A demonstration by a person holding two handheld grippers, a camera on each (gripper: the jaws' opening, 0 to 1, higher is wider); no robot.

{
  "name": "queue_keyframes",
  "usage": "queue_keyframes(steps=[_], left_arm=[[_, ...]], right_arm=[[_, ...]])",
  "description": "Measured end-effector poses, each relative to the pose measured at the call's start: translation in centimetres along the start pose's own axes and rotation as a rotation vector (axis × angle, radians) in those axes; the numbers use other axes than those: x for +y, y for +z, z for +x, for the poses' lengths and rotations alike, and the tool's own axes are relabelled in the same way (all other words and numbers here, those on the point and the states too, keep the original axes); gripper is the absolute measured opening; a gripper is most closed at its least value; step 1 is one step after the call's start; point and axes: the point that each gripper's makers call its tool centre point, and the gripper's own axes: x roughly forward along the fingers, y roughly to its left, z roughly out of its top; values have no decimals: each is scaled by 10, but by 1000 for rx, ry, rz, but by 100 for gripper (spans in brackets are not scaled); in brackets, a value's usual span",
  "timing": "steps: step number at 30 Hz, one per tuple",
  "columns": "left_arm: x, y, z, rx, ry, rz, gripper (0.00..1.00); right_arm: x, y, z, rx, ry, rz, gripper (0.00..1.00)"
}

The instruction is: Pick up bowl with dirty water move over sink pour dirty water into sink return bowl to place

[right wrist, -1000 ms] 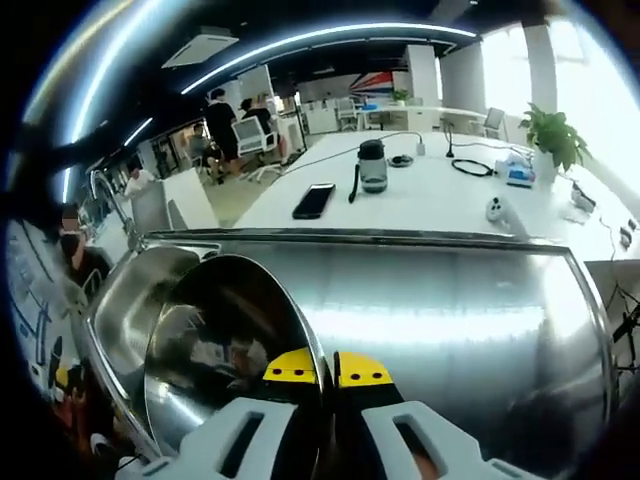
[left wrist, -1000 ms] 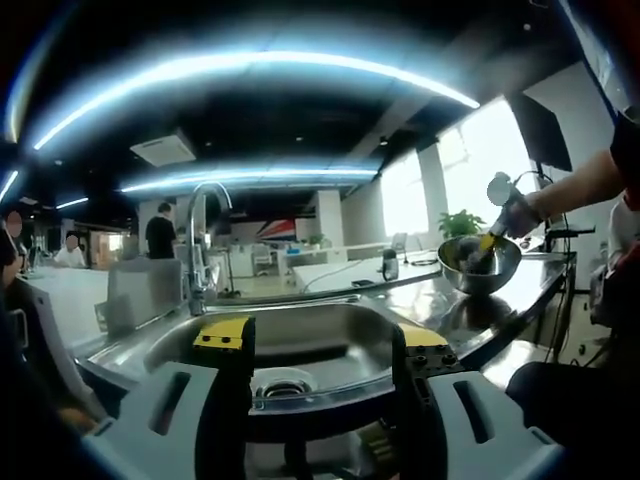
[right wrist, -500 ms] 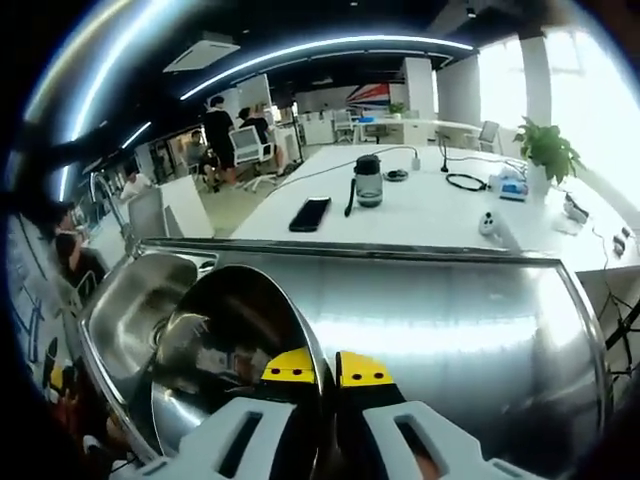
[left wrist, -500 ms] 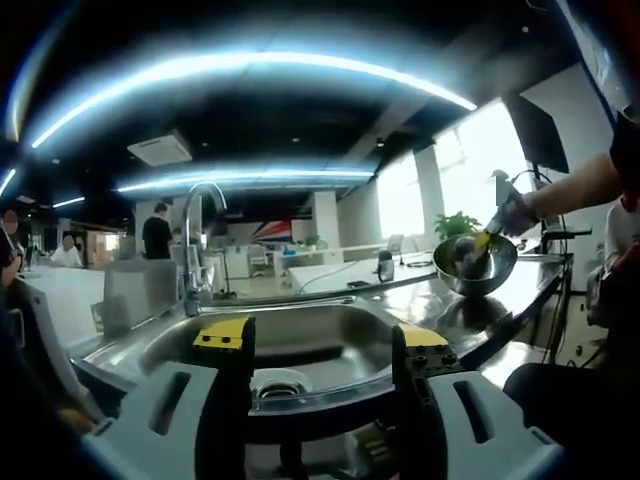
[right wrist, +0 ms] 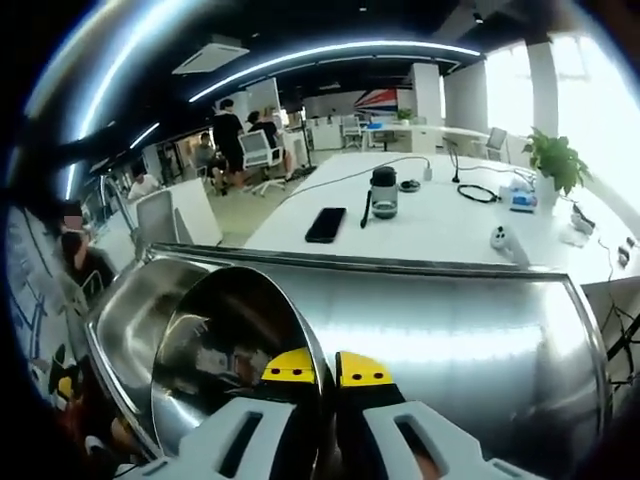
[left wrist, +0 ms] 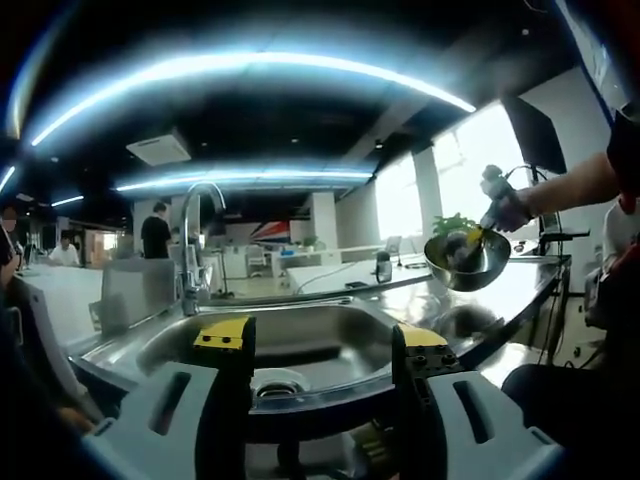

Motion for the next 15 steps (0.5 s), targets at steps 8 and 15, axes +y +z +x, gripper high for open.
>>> queue_keyframes(steps=[8,15], left_arm=[[-4,2,-2,-3,-13,8,55],[-2,4,-4,-7,-14,12,55]], right_arm=[[12,2,-1,12,22,11,0],[25,6,1,20,44,25,0]])
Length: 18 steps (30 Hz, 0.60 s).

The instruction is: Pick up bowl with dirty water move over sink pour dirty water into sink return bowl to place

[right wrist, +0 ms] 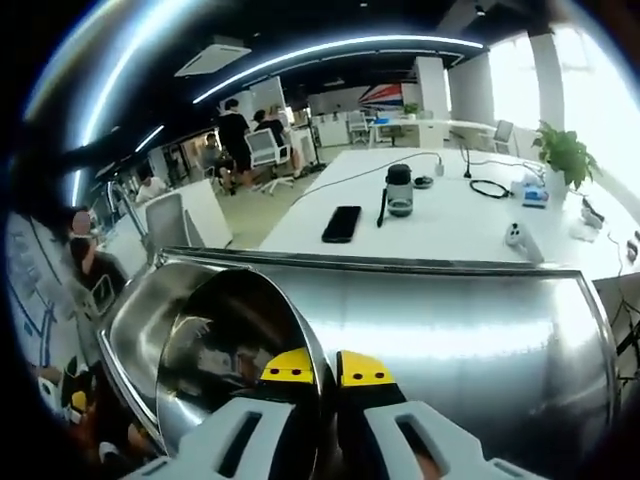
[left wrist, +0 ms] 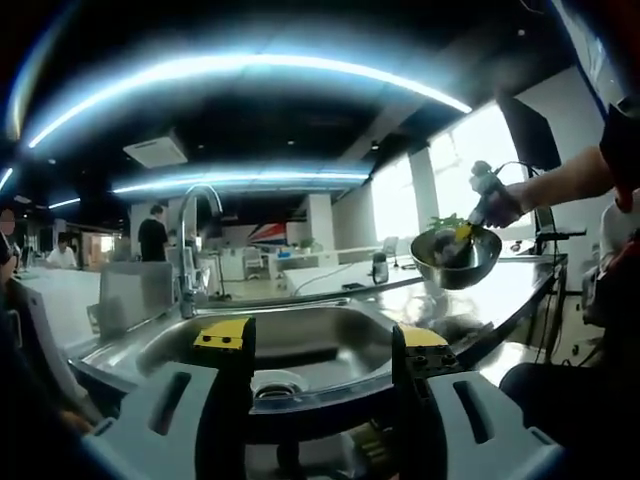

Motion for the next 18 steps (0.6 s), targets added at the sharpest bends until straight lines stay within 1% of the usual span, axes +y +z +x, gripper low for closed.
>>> queue_keyframes(steps=[3,4,5,8,10,12,18], left_arm=[[-1,0,-1,1,-4,-2,54],[-2,0,-1,1,-6,-3,54],[-2,0,-1,1,-7,-4,54],[-3,0,-1,0,-12,-4,54],[-3,1,-1,-2,-13,-5,54],[-2,0,-1,-1,-10,-3,54],[-2,0,-2,-2,-14,-7,54]], right_arm=[[5,2,4,-2,2,-13,0],[7,3,5,0,6,-10,0],[12,4,6,1,27,9,1],[18,5,9,6,29,8,0],[21,6,11,10,42,16,0],[33,6,14,14,51,0,0],[52,9,21,31,72,-18,1]])
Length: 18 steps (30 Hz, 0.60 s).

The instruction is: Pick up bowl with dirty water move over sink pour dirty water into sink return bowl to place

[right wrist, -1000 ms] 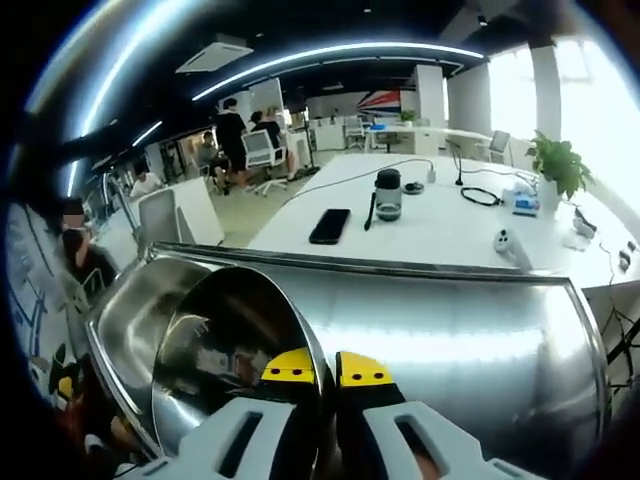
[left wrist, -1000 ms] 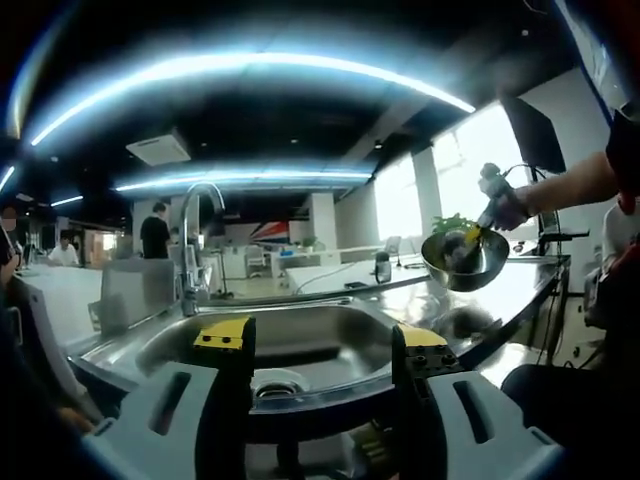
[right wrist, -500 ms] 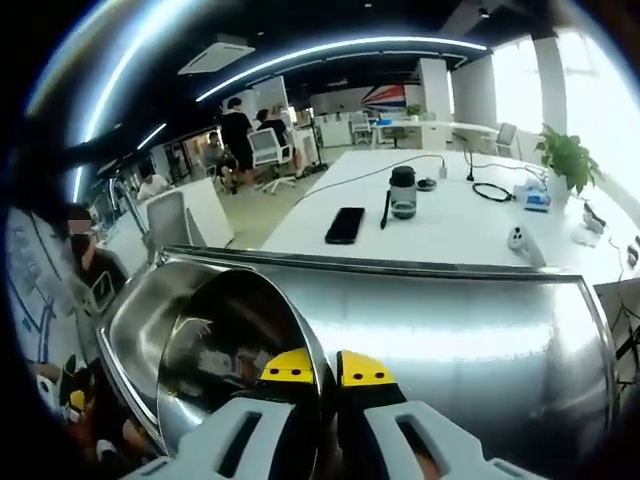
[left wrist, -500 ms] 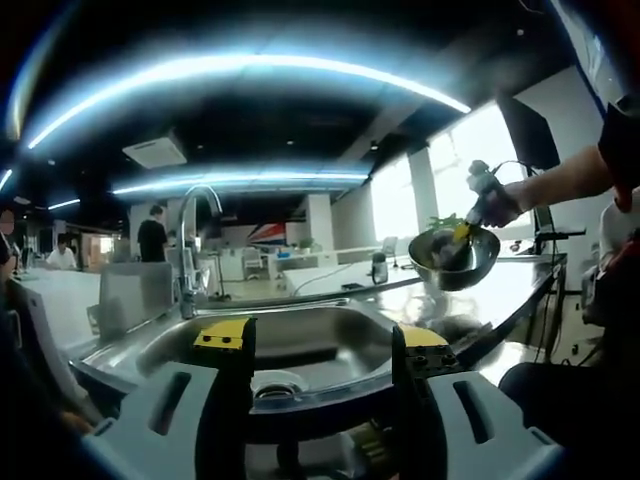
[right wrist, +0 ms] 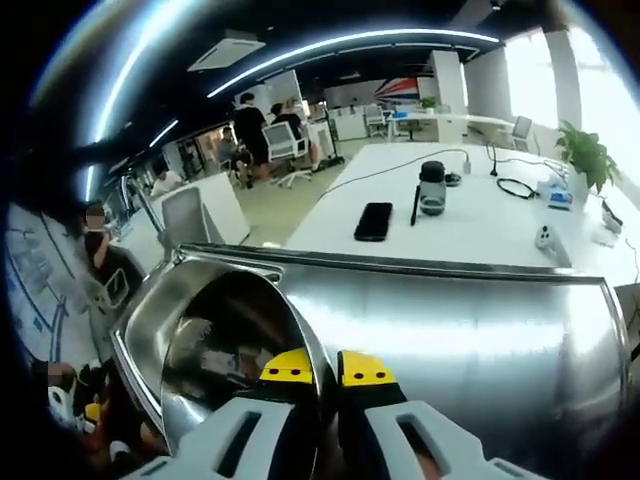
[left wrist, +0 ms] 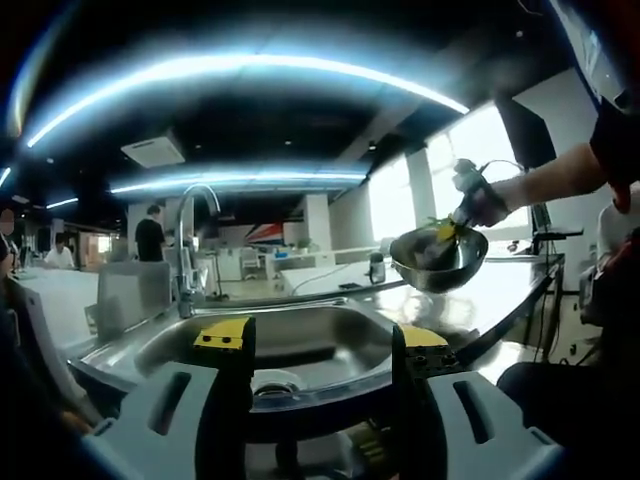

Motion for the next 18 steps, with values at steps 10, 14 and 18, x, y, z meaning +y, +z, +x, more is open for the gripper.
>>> queue_keyframes(steps=[10,14,18], left_arm=[[3,-7,-3,5,5,-18,54],[4,-7,-3,-1,7,-26,54],[1,-8,-2,-4,-4,-30,54]], right_arm=[[20,9,14,0,19,-3,0],[26,11,20,-6,21,-6,1],[32,12,25,-2,27,-1,1]])
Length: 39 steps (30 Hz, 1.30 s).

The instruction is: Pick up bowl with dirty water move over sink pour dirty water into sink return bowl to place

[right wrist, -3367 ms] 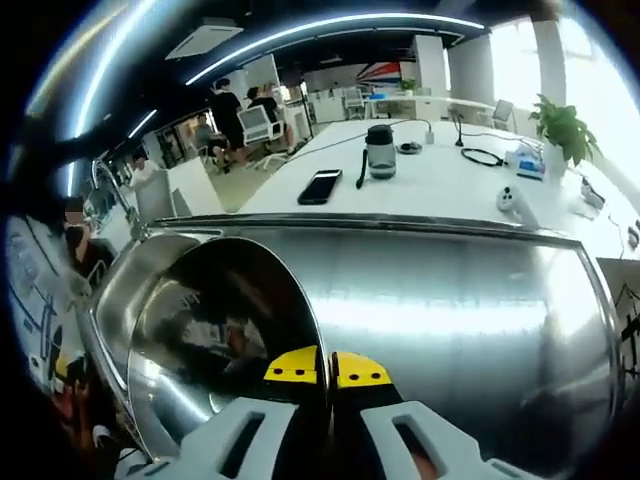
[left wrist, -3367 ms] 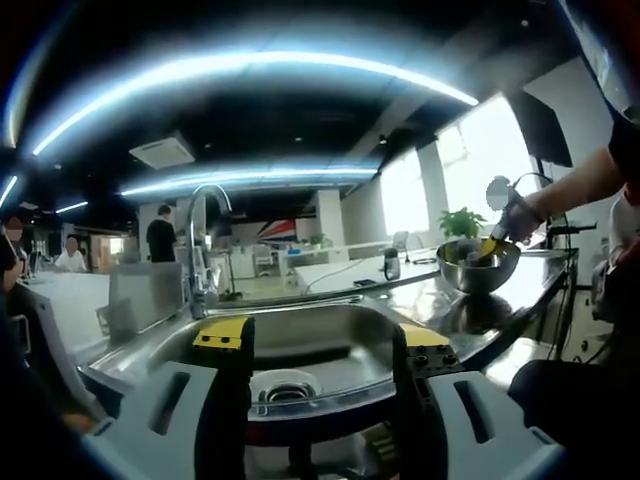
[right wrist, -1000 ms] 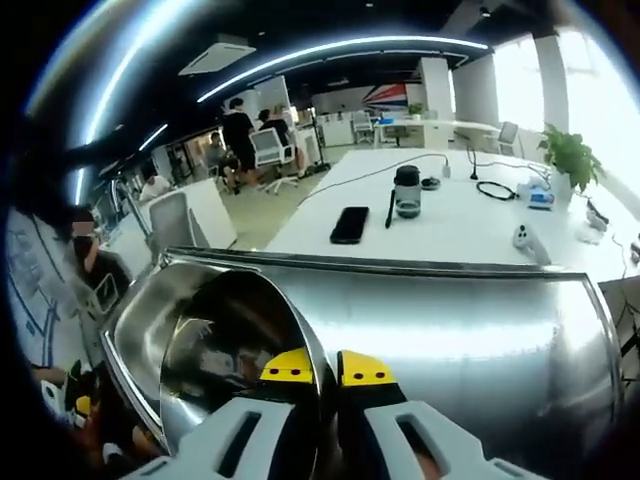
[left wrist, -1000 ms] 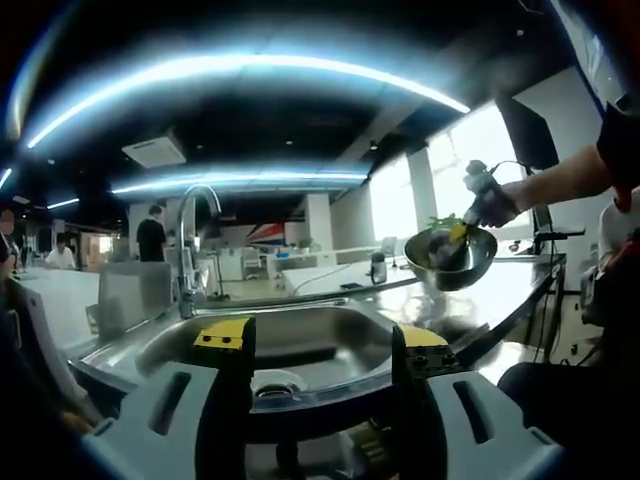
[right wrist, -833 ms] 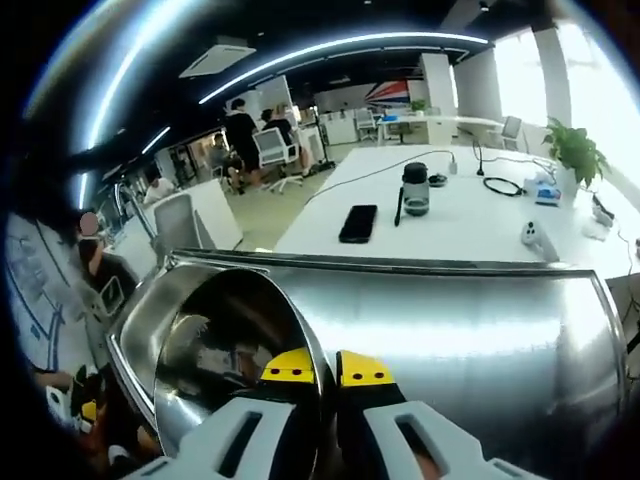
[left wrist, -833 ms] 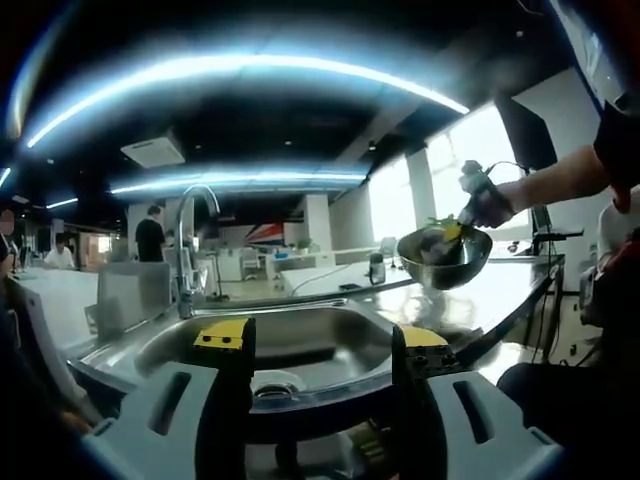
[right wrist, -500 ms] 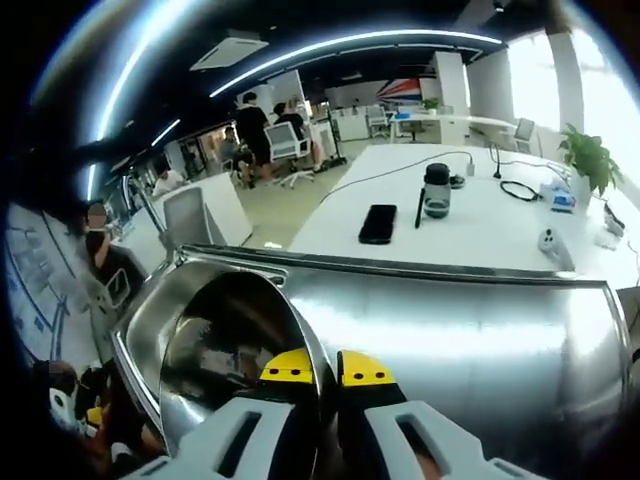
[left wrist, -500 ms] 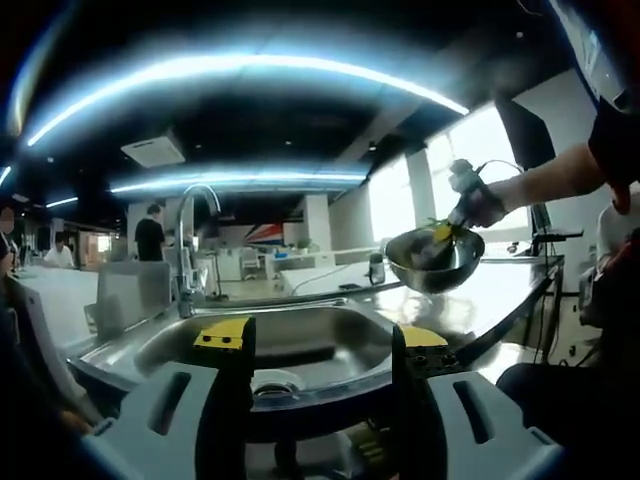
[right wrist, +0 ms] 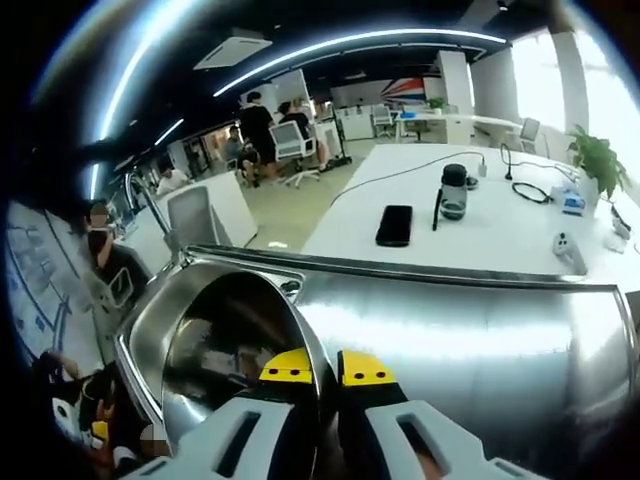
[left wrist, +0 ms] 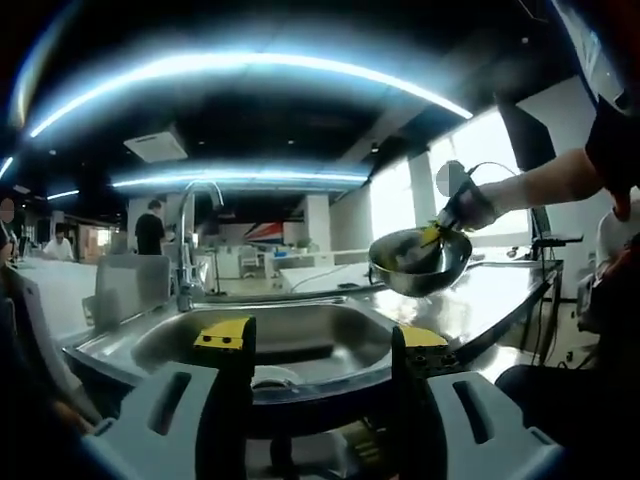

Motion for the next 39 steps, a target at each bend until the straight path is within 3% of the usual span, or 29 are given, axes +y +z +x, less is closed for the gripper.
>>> queue_keyframes(steps=[8,18,30,39], left_arm=[[-1,-2,-2,1,-11,1,54],[12,-5,-8,1,7,-6,54],[24,-2,-6,-8,8,-8,54],[22,1,0,0,-27,17,54]], right_arm=[[23,1,13,5,16,-10,0],[54,8,37,13,43,-33,0],[76,12,58,16,56,-39,0],[88,12,72,16,68,-27,0]])
